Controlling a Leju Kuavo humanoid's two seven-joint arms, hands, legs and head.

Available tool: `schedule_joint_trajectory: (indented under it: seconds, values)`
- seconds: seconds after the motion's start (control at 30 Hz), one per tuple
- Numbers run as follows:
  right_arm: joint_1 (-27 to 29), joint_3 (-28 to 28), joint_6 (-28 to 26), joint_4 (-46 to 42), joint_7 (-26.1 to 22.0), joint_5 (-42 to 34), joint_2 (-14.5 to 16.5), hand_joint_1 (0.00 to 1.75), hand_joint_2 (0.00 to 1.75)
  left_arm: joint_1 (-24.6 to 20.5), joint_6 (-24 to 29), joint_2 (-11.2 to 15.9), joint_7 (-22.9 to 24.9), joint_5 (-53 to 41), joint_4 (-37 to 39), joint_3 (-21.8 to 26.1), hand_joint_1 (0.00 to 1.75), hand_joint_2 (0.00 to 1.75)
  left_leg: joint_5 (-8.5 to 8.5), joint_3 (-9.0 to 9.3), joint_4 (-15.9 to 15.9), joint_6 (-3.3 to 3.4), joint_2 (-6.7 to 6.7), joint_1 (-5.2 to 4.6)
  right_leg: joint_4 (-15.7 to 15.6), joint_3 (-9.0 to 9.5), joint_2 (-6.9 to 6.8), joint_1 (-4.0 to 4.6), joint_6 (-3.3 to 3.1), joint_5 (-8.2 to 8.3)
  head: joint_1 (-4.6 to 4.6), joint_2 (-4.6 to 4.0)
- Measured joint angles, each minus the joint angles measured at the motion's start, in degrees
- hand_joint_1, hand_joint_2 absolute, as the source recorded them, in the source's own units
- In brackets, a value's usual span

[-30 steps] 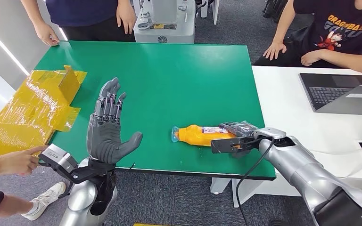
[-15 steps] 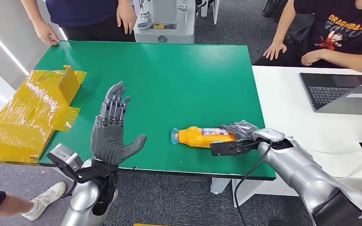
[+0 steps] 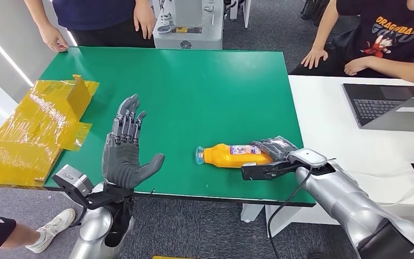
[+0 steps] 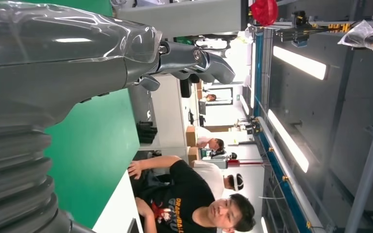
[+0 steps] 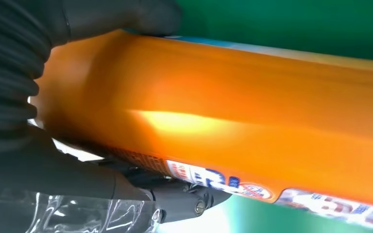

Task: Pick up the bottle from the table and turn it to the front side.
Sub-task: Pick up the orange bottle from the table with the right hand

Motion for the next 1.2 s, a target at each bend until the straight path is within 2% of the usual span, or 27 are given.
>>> schedule_joint_trajectory:
  seconds: [0.1, 0.27, 0.37, 0.57, 0.73, 0.93, 1.07, 1.2]
  values:
    - [0.79, -1.87, -5.79, -0.88, 0.90, 0.96, 0.07, 1.75, 1.75, 0.12, 0.37, -0.01, -0.32, -0.01, 0.00, 0.00, 0.00, 1.75, 0.00, -0.04, 0.00, 0.00, -0.01, 0.00, 0.00, -0.04, 0.00, 0.00, 0.00, 0.00, 0.00, 0.00]
    - [1.38, -4.18, -7.43, -2.02, 1.20, 1.67, 0.29, 1.75, 1.75, 0.20, 0.51, -0.02, -0.41, -0.01, 0.00, 0.00, 0.00, 1.75, 0.00, -0.06, 0.00, 0.00, -0.02, 0.00, 0.00, -0.07, -0.04, 0.00, 0.00, -0.01, 0.00, 0.00]
    - [2.06, -5.62, -10.23, -2.81, 0.90, 1.64, 0.48, 1.75, 1.75, 0.21, 0.72, -0.05, -0.42, -0.17, 0.00, 0.00, 0.00, 1.75, 0.00, -0.10, -0.01, 0.00, -0.02, 0.00, 0.01, -0.09, -0.04, 0.00, 0.00, -0.01, 0.01, 0.00]
    - [5.22, -12.67, -23.36, -8.46, -0.21, 0.84, 2.69, 1.75, 1.75, 0.04, 2.56, -0.14, -0.42, -1.27, 0.00, 0.00, 0.00, 1.75, 0.00, -0.13, -0.02, 0.00, 0.00, 0.01, 0.02, -0.18, 0.00, 0.01, 0.00, -0.01, -0.01, 0.00]
    - [9.88, -20.40, -31.58, -15.99, -3.15, -1.63, 5.21, 1.75, 1.75, -0.22, 4.79, -0.20, -0.37, -2.47, 0.02, 0.00, 0.00, 1.75, 0.00, -0.14, -0.04, -0.01, -0.02, 0.02, 0.01, -0.19, -0.04, 0.02, -0.01, -0.03, -0.01, 0.00]
    - [11.70, -22.68, -33.93, -18.37, -4.22, -2.76, 6.03, 1.75, 1.75, -0.49, 5.50, -0.26, -0.20, -3.18, 0.13, 0.00, 0.00, 1.75, 0.00, -0.15, -0.04, -0.01, -0.01, 0.02, 0.01, -0.20, -0.04, 0.02, -0.02, -0.03, -0.01, 0.00]
    - [22.89, -32.27, -39.40, -32.67, -7.74, -11.22, 10.15, 1.75, 1.75, -2.30, 6.78, -0.48, 2.25, -7.88, 1.29, 0.35, 0.00, 1.75, -0.01, -0.19, -0.05, -0.01, -0.03, 0.01, 0.00, -0.23, -0.05, 0.02, -0.02, -0.04, 0.01, 0.00]
    - [27.86, -34.80, -39.11, -38.84, -8.26, -13.61, 11.61, 1.75, 1.75, -3.22, 6.20, -0.58, 3.38, -9.19, 1.91, 0.57, 0.00, 1.75, -0.01, -0.21, -0.05, -0.01, -0.02, 0.01, 0.00, -0.28, -0.05, 0.01, -0.02, -0.05, 0.01, 0.00]
